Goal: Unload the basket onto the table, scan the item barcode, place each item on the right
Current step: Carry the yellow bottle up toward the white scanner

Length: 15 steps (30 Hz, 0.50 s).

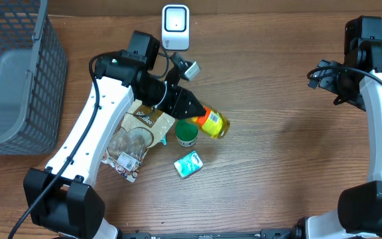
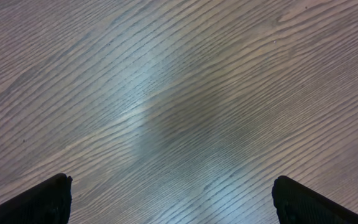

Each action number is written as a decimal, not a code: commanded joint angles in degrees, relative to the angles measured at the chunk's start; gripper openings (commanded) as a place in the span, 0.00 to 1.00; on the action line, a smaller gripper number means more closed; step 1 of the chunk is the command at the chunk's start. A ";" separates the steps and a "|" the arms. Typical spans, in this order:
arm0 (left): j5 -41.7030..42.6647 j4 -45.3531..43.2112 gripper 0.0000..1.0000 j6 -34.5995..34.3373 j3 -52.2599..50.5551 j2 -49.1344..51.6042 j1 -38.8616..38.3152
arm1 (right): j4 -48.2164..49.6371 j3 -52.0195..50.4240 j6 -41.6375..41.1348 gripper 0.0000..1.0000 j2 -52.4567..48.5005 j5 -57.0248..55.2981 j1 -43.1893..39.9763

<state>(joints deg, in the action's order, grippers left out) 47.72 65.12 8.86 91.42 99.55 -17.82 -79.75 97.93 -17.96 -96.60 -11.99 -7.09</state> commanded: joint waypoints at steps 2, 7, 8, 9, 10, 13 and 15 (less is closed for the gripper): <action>-2.86 -6.12 0.40 -8.15 0.02 -0.46 -0.09 | 0.11 0.72 -0.28 1.00 2.08 -0.42 -0.15; -6.40 -10.58 0.31 -14.05 1.44 -0.46 -0.09 | 0.11 0.72 -0.28 1.00 2.08 -0.42 -0.15; -6.82 -10.54 0.29 -14.25 2.47 -0.46 -0.09 | 0.11 0.72 -0.28 1.00 2.08 -0.42 -0.15; -8.00 -10.19 0.27 -14.45 3.80 -0.46 -0.09 | 0.11 0.72 -0.28 1.00 2.08 -0.42 -0.15; -9.62 -9.46 0.26 -14.99 5.29 -0.46 -0.09 | 0.11 0.72 -0.28 1.00 2.08 -0.42 -0.15; -15.10 -6.03 0.21 -15.39 12.00 -0.46 -0.09 | 0.11 0.72 -0.28 1.00 2.08 -0.42 -0.15; -18.18 -3.58 0.17 -15.28 17.20 -0.46 -0.09 | 0.11 0.72 -0.28 1.00 2.08 -0.42 -0.15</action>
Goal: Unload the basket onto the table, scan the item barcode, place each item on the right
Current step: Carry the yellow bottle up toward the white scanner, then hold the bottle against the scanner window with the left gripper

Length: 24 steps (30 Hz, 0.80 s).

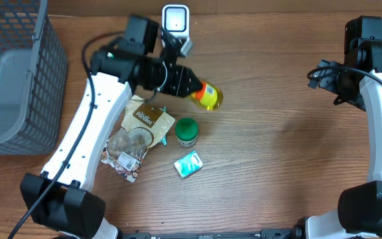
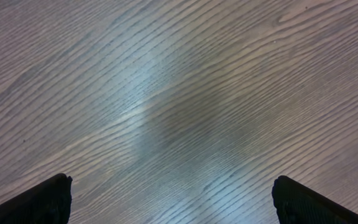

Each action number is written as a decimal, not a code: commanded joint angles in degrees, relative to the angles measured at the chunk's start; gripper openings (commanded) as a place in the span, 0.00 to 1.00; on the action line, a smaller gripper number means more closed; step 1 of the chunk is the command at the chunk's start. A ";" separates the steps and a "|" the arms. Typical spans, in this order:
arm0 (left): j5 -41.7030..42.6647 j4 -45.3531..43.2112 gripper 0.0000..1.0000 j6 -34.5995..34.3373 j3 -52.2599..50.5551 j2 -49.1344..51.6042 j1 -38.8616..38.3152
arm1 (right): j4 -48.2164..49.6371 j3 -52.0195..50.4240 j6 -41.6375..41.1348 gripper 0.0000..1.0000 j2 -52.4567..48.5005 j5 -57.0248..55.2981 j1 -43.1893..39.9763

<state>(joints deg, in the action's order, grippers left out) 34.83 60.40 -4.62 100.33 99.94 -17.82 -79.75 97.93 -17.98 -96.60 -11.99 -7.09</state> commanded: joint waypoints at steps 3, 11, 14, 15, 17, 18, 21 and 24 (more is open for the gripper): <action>-10.97 4.44 0.17 -1.14 16.44 -0.85 -0.09 | 0.11 0.72 -0.26 1.00 2.08 -0.42 -0.15; -27.56 3.37 0.16 1.18 27.43 -0.83 -0.66 | 0.11 0.72 -0.26 1.00 2.08 -0.42 -0.15; -33.53 1.46 0.15 5.01 27.17 -0.24 -1.16 | 0.09 0.72 -0.26 1.00 2.08 -0.42 -0.15; -34.25 1.14 0.15 6.32 27.17 0.11 -1.40 | 0.11 0.72 -0.26 1.00 2.08 -0.42 -0.15; -34.64 0.24 0.15 9.79 27.15 1.29 -1.53 | 0.11 0.72 -0.26 1.00 2.08 -0.42 -0.15; -34.67 -0.44 0.15 11.32 27.15 2.14 -1.51 | 0.11 0.72 -0.26 1.00 2.08 -0.42 -0.15; -35.52 -2.21 0.14 14.27 27.15 4.70 -1.49 | 0.11 0.72 -0.26 1.00 2.08 -0.42 -0.15; -36.96 -4.44 0.13 17.14 27.15 7.93 -1.70 | 0.11 0.72 -0.26 1.00 2.08 -0.39 -0.15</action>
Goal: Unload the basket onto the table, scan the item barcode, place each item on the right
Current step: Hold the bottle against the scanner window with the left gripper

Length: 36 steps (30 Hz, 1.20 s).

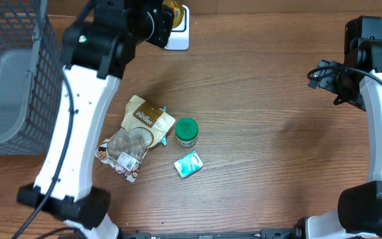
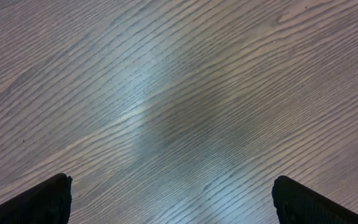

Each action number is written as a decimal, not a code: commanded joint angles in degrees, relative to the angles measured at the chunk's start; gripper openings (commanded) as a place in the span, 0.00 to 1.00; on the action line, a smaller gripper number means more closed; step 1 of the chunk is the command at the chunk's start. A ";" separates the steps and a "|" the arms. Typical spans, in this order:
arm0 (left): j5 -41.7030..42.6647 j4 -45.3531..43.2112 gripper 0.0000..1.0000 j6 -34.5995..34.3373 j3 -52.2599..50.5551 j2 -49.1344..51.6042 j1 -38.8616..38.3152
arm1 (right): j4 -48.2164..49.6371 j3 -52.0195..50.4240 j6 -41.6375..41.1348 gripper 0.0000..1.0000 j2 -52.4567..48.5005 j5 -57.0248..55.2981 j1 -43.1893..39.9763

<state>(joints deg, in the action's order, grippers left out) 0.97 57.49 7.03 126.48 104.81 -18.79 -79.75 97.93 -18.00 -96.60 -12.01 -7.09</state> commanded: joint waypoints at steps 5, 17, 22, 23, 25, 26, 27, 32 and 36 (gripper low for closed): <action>-15.23 -6.80 0.10 9.79 1.01 9.84 -2.19 | 0.11 0.72 -0.24 1.00 2.08 -0.39 -0.15; -38.36 -24.46 0.09 32.79 1.01 25.66 -7.19 | 0.11 0.72 -0.24 1.00 2.08 -0.39 -0.15; -45.09 -35.19 0.08 38.03 1.01 30.32 -7.54 | 0.11 0.72 -0.24 1.00 2.08 -0.39 -0.15; -44.83 -36.22 0.08 38.49 1.01 30.91 -7.54 | 0.11 0.72 -0.24 1.00 2.08 -0.39 -0.15; -44.85 -38.18 0.07 39.21 1.01 31.89 -7.56 | 0.11 0.72 -0.22 1.00 2.08 -0.39 -0.15; -44.83 -38.75 0.07 39.26 1.01 32.50 -7.56 | 0.11 0.72 -0.24 1.00 2.08 -0.39 -0.15; -44.85 -39.41 0.06 39.28 1.01 32.81 -7.56 | 0.11 0.72 -0.24 1.00 2.08 -0.39 -0.15; -44.39 -41.94 0.06 39.30 1.01 35.12 -7.41 | 0.11 0.72 -0.24 1.00 2.08 -0.39 -0.15; -43.91 -44.96 0.06 40.76 1.01 37.03 -7.41 | 0.11 0.72 -0.24 1.00 2.08 -0.39 -0.15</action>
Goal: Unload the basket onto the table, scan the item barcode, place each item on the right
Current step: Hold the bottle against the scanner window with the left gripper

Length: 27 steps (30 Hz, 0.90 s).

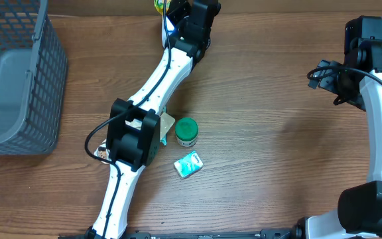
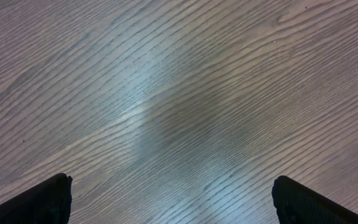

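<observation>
At the very top edge of the overhead view, only a bit of the yellow bottle (image 1: 160,5) shows. My left gripper (image 1: 170,7) is up there against it and seems shut on it, though the fingers are largely cut off by the frame edge. The left arm (image 1: 168,63) stretches up the table and covers the spot where the white scanner stands, so the scanner is hidden. My right gripper (image 2: 171,180) hangs open over bare wood at the right side, nothing between its fingers (image 2: 48,199).
A grey mesh basket (image 1: 15,73) stands at the left. A green-lidded jar (image 1: 186,131) and a small teal box (image 1: 188,164) lie mid-table. A snack bag (image 1: 101,153) is mostly under the left arm. The right arm (image 1: 370,79) stays at the right edge.
The left arm has stretched farther toward the table's far edge. The bottle has gone from in front of the scanner to the frame's top edge, and the scanner is now covered. The right arm is unchanged.
My left gripper first held the yellow bottle low beside the green jar. It then held it lifted just below the scanner, then right at the scanner's face. Now the bottle is at the top edge, the arm extended over the scanner. The right gripper stayed open and still.
</observation>
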Each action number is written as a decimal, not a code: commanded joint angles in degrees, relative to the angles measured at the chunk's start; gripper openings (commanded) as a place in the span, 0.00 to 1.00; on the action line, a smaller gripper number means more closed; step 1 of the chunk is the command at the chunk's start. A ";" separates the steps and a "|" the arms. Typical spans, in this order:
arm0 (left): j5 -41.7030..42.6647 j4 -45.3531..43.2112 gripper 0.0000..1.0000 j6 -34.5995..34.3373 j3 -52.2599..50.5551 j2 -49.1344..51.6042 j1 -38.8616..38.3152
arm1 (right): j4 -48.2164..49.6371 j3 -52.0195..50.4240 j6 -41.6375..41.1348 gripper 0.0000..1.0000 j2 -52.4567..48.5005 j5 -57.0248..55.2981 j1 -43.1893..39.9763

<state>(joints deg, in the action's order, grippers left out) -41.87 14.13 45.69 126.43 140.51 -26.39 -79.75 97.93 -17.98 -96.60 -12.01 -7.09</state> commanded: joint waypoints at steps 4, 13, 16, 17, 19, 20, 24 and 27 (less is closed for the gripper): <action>-0.28 -3.28 0.08 5.01 1.05 2.64 0.11 | 0.11 0.72 -0.26 1.00 2.08 -0.39 -0.15; -2.73 -5.31 0.05 7.48 1.11 2.21 -0.04 | 0.11 0.72 -0.26 1.00 2.08 -0.39 -0.15; -4.68 -7.48 0.06 5.75 1.20 0.48 -0.81 | 0.11 0.72 -0.26 1.00 2.08 -0.39 -0.15; -4.66 -7.48 0.15 3.96 1.20 -0.46 -1.14 | 0.11 0.72 -0.26 1.00 2.08 -0.39 -0.15; -4.68 -7.04 0.27 -0.26 1.20 -2.62 -1.88 | 0.11 0.72 -0.26 1.00 2.08 -0.39 -0.15; -4.61 -6.10 0.26 -2.32 1.20 -4.00 -2.25 | 0.11 0.72 -0.26 1.00 2.08 -0.39 -0.15; -1.11 1.90 0.19 -15.45 1.20 -9.97 -3.74 | 0.11 0.72 -0.26 1.00 2.08 -0.39 -0.15; 6.84 13.75 0.17 -29.86 1.20 -15.17 -4.59 | 0.11 0.72 -0.26 1.00 2.08 -0.39 -0.15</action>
<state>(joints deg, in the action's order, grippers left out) -41.28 24.14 33.26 126.37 134.93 -29.71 -79.77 97.93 -18.00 -96.60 -12.03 -7.09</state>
